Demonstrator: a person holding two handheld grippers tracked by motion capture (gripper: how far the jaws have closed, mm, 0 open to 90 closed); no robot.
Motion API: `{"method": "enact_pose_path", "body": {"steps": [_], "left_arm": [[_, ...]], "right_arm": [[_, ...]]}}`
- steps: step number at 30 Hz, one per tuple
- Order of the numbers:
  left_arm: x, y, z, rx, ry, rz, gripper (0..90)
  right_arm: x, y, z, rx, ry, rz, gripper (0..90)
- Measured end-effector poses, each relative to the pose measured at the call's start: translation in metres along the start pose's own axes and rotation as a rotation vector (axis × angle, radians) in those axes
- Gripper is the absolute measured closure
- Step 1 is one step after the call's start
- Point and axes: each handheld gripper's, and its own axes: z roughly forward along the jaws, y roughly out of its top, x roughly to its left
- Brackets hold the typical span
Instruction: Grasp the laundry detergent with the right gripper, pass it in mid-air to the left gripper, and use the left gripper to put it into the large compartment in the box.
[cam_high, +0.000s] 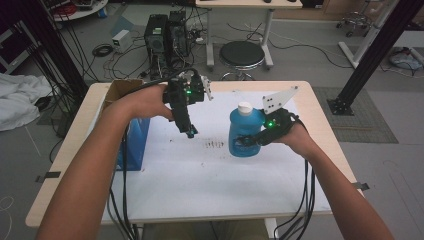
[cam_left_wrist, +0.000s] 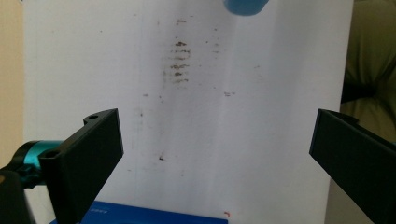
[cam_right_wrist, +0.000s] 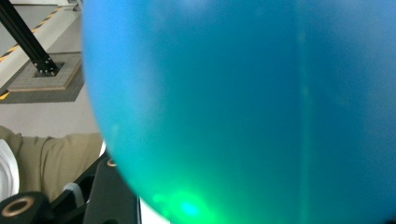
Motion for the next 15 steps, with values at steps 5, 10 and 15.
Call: {"method": "enact_pose_path", "body": {"steps": [5,10,15], "left_arm": [[-0.005,0.009,-0.006,-0.005,-0.001,0.027,2.7],[-0.007,0.013,-0.008,-0.012,-0.002,0.033,2.7],[-0.008,0.019,-0.008,-0.015,-0.014,0.046,2.7]], "right_arm": [[0.003,0.007,0.013,-0.013,0.001,-0.005,44.7],[0.004,0.009,0.017,-0.002,0.008,-0.007,44.7],[0.002,0.015,0.021,-0.003,0.02,-0.021,44.7]]}}
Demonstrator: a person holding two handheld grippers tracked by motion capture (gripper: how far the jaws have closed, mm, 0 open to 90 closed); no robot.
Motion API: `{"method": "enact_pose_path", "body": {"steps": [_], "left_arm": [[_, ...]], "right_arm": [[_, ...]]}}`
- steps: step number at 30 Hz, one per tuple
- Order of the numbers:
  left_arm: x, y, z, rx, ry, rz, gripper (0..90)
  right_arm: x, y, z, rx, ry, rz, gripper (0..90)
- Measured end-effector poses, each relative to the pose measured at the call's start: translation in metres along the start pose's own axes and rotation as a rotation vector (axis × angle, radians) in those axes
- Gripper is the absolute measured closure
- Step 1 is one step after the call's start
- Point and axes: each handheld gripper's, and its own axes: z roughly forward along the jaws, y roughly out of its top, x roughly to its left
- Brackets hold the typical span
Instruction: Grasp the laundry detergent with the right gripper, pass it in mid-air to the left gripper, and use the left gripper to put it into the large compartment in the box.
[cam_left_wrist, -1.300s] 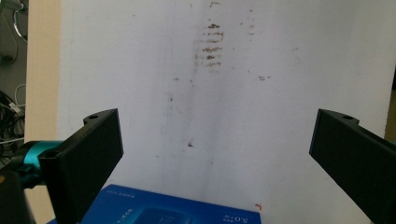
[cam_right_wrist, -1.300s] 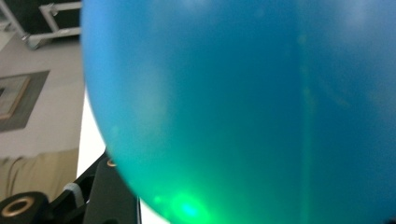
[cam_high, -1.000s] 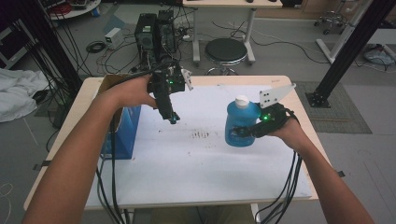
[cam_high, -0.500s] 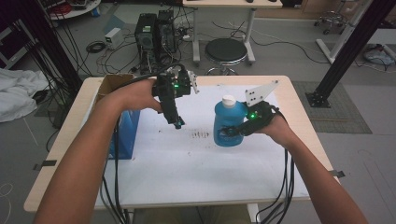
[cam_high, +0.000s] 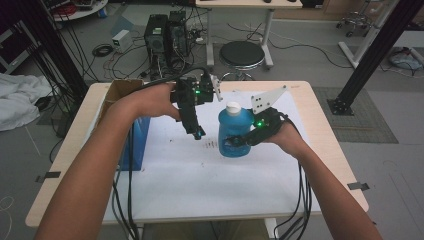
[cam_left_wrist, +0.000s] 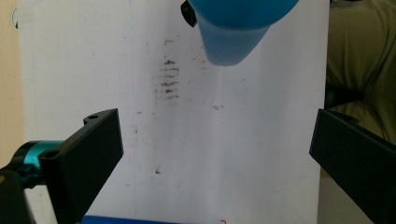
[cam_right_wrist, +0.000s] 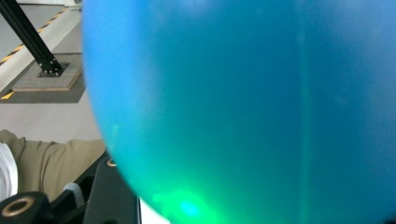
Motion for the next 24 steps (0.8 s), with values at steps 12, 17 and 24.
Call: {"method": "enact_pose_path", "body": {"steps": [12,17,24], "left_arm": [[-0.002,0.002,-0.006,-0.019,-0.015,0.005,2.7],[-0.004,0.003,-0.008,-0.018,-0.021,0.009,2.7],[-0.004,0.006,-0.008,-0.014,-0.02,0.012,2.7]], "right_arm": [[0.001,0.009,0.02,0.012,0.019,-0.017,44.7],[0.001,0.014,0.028,0.012,0.033,-0.015,44.7],[-0.002,0.02,0.038,0.011,0.038,-0.013,44.7]]}}
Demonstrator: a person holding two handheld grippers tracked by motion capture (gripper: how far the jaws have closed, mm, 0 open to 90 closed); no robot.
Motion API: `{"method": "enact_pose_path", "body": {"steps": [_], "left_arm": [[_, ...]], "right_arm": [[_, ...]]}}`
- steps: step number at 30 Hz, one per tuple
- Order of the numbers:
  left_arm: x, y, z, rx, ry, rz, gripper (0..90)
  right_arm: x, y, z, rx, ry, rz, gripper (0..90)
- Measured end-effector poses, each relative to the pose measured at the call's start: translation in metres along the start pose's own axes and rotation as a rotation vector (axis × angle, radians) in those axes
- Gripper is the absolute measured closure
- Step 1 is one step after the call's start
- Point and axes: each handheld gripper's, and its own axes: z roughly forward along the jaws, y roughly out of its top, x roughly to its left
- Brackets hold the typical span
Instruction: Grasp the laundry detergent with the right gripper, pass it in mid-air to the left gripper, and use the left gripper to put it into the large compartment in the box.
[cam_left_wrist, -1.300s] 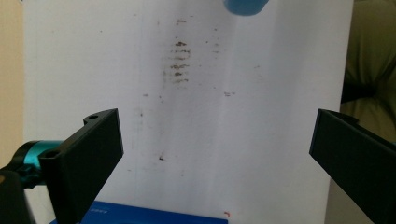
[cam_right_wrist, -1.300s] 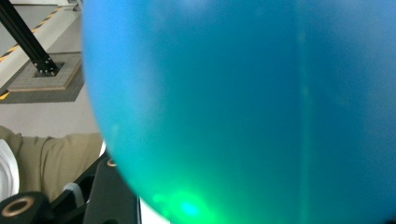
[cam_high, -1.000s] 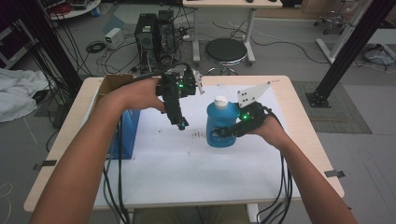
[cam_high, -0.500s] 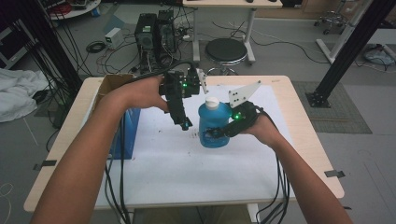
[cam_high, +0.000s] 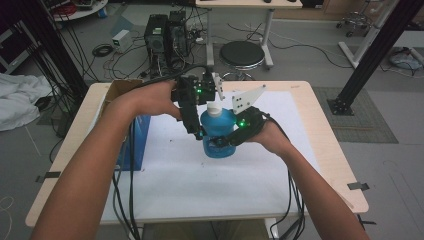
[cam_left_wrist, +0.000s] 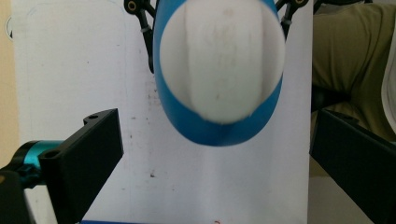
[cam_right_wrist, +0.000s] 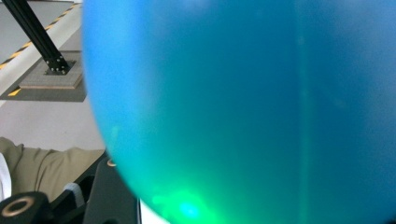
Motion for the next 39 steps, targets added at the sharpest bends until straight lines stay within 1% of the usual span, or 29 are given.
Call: {"method": "enact_pose_path", "body": {"steps": [2,5,6,12,16,25,29,35,37,39], "left_arm": [[0.001,0.002,0.0,-0.004,-0.001,0.004,2.7],[0.001,0.004,0.0,-0.01,-0.001,0.003,2.7],[0.001,0.005,0.0,-0.003,-0.002,0.007,2.7],[0.002,0.011,0.004,-0.002,-0.004,0.014,2.7],[0.003,0.014,0.006,0.003,0.0,0.019,2.7],[0.005,0.016,0.01,0.016,0.002,0.023,2.7],[0.006,0.018,0.013,0.032,-0.001,0.032,2.7],[0.007,0.019,0.015,0.033,0.001,0.035,2.7],[0.007,0.018,0.016,0.03,-0.003,0.04,5.3],[0.008,0.018,0.016,0.032,-0.001,0.039,5.9]], "right_arm": [[-0.001,0.001,0.002,0.005,-0.008,0.008,44.7],[-0.001,0.002,0.004,0.008,-0.006,0.014,44.7],[-0.001,0.002,0.004,0.007,-0.006,0.016,44.7],[-0.001,0.005,0.006,0.01,-0.01,0.027,44.7],[-0.001,0.006,0.008,0.013,-0.012,0.025,44.6],[-0.001,0.01,0.01,0.02,-0.013,0.033,44.6],[-0.002,0.01,0.01,0.026,-0.016,0.04,44.5],[-0.001,0.01,0.01,0.029,-0.009,0.049,44.5],[-0.001,0.011,0.01,0.032,-0.011,0.046,44.4],[-0.001,0.011,0.01,0.03,-0.01,0.045,44.5]]}}
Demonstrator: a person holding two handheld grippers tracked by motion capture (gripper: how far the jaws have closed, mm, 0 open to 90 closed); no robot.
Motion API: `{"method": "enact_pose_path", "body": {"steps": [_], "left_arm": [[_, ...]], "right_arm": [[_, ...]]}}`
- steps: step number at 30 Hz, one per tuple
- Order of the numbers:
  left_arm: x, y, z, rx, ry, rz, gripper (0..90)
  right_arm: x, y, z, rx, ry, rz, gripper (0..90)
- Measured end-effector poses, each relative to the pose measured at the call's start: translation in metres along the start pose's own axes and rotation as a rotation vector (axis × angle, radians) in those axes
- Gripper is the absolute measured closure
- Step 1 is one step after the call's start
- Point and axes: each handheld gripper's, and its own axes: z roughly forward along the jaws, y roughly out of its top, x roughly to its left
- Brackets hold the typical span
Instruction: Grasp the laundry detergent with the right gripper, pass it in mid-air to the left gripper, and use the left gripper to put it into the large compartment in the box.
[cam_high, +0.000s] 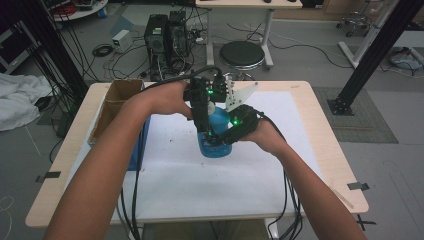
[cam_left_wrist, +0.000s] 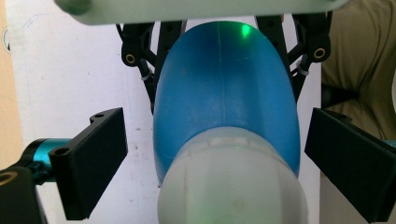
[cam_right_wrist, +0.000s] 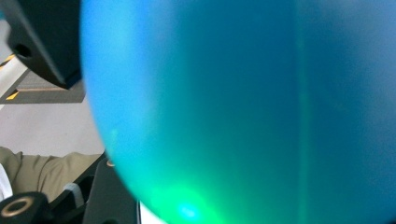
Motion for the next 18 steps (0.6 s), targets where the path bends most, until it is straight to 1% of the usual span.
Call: {"method": "enact_pose_path", "body": {"steps": [2,3,4,8,11,17,18], "left_arm": [[0.0002,-0.0003,0.0005,-0.003,0.0,0.003,6.2],[0.0002,-0.0003,0.0005,-0.003,0.0,0.003,10.3],[0.0005,-0.0004,-0.0001,-0.004,-0.011,0.009,11.8],[0.0006,-0.0007,0.0011,0.001,-0.006,0.009,11.9],[0.0007,-0.0008,0.001,-0.001,-0.009,0.016,16.8],[0.0014,-0.0012,0.0016,0.004,-0.009,0.017,17.1],[0.0014,-0.0012,0.0016,0.0,-0.013,0.02,19.4]], "right_arm": [[0.0,0.0001,0.0,0.0,-0.001,0.0,44.5],[0.0,0.0001,0.0,0.0,-0.001,0.0,44.5],[-0.0003,0.0001,0.0005,-0.001,0.002,-0.002,44.4],[0.0002,0.0002,0.0011,0.0,0.006,0.001,44.4],[0.0,0.0004,0.0011,0.0,0.007,0.002,44.4],[-0.0006,0.0,0.0013,0.002,0.005,0.0,44.4],[-0.0005,0.0,0.0014,0.0,0.006,0.002,44.4]]}}
